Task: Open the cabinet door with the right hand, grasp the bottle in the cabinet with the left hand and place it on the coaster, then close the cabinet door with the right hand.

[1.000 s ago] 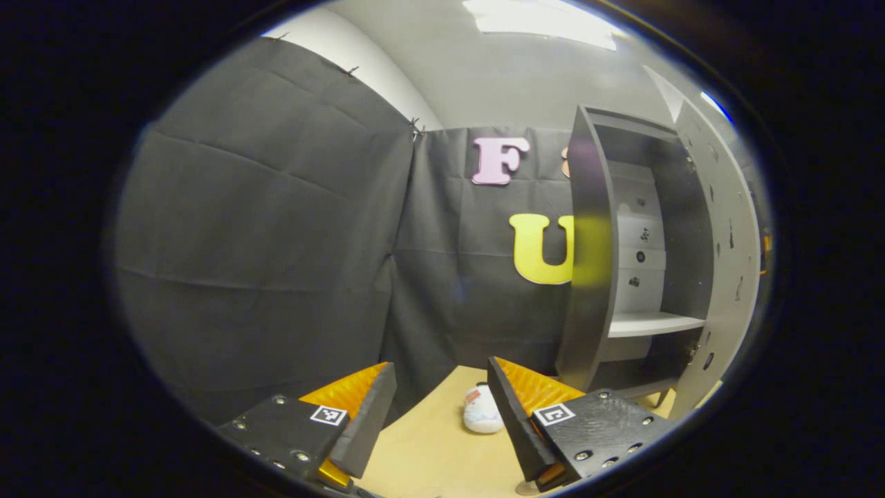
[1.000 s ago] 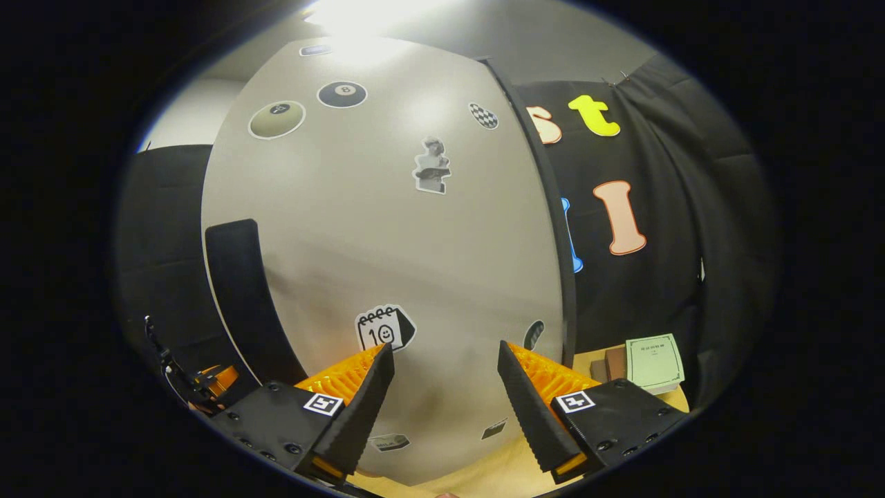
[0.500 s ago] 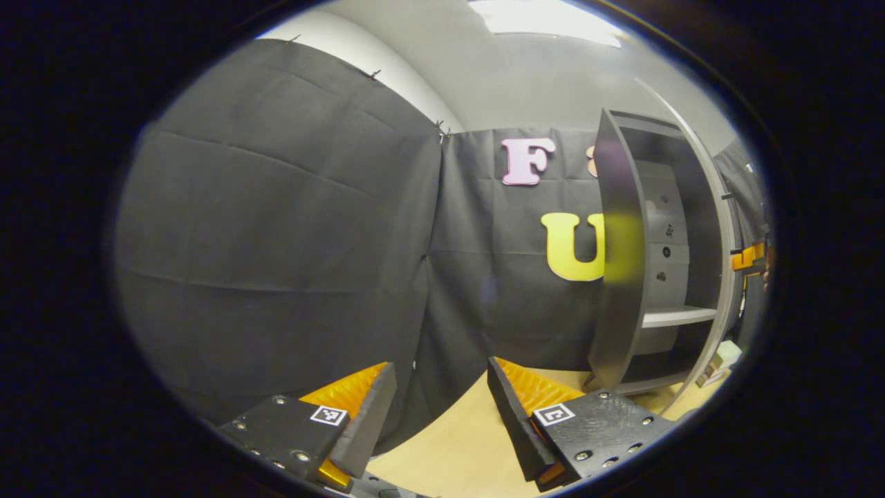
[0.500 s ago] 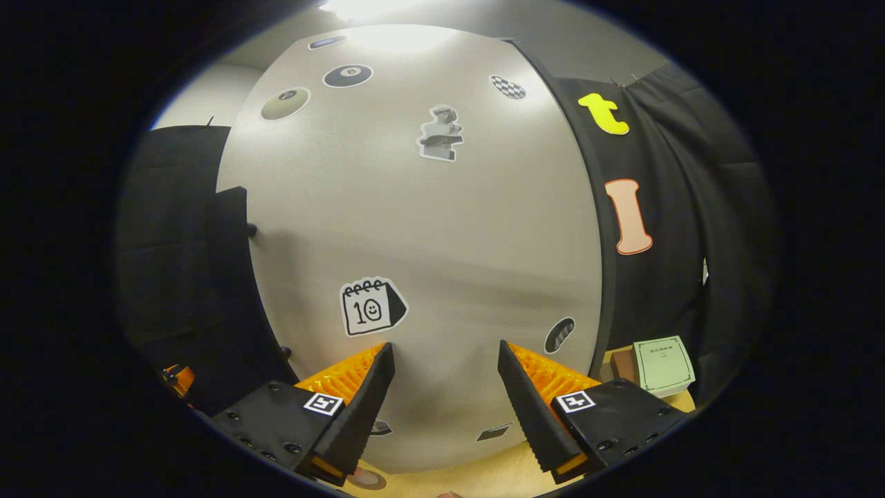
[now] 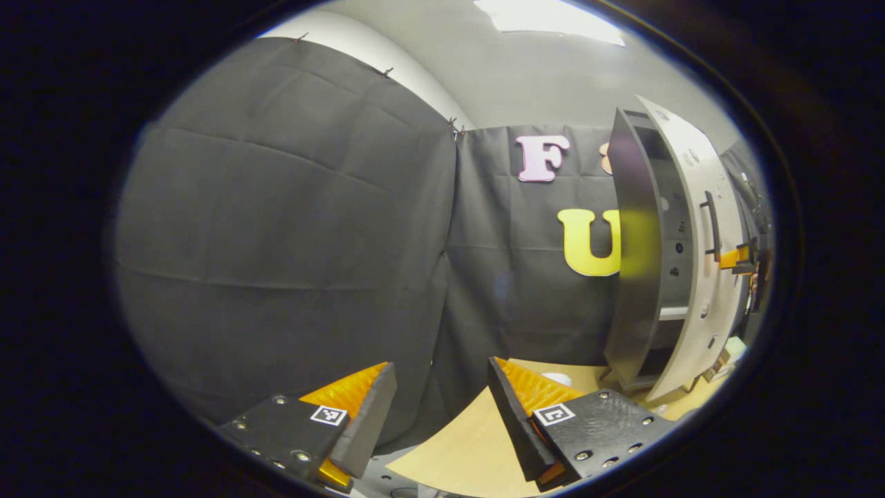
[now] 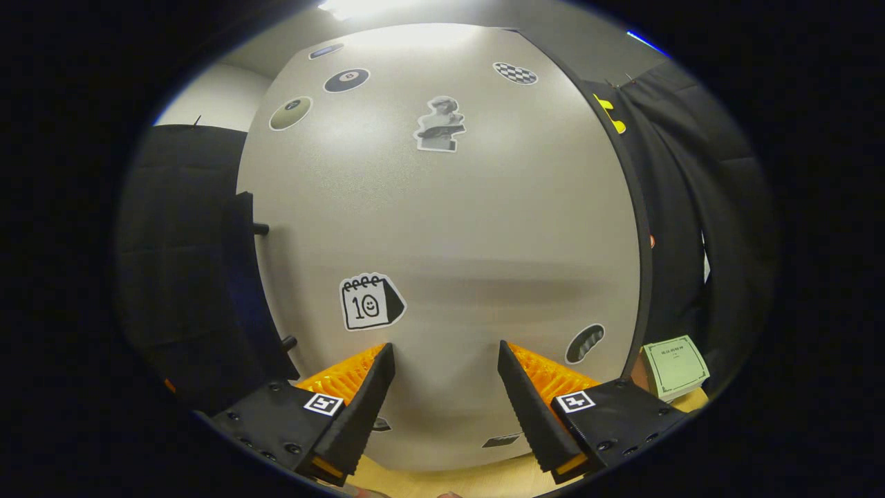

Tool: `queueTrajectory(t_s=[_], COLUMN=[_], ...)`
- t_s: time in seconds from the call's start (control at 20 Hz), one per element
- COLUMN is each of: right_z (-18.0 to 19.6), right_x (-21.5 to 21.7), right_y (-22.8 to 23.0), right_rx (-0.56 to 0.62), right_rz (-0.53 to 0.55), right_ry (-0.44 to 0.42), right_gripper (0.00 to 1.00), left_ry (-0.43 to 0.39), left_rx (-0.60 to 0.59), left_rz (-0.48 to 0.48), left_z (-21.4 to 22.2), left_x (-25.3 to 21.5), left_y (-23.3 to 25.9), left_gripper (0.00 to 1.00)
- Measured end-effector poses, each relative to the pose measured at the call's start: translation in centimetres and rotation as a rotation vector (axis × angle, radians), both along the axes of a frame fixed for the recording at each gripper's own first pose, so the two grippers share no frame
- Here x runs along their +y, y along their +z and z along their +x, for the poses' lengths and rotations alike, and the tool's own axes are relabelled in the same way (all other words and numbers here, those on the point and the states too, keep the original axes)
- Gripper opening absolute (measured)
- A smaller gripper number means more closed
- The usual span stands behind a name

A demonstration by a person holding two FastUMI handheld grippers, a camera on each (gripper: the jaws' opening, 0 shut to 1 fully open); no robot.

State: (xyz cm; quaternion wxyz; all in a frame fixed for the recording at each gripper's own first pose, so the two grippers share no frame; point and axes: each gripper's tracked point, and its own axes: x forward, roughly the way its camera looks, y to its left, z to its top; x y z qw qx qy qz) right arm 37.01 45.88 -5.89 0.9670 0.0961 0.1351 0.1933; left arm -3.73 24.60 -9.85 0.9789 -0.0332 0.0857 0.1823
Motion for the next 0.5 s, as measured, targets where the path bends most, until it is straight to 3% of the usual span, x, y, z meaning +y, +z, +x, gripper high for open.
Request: queueTrajectory(t_s=[0.15, 0.5], right_z=[1.1, -0.4], right_x=[0.6, -0.1], right_y=[-0.2, 0.8], right_rx=[-0.003, -0.012], right_rz=[0.010, 0.013], right_ry=[-0.006, 0.020], right_gripper=[0.96, 0.96], left_ry=[-0.023, -0.097], left_rx=[0.005, -0.020], left_rz=[-0.007, 0.003], left_z=[0.3, 3.0], left_x=[-0.3, -3.8], left_y=[-0.1, 2.7], left_gripper=[0.82, 0.80])
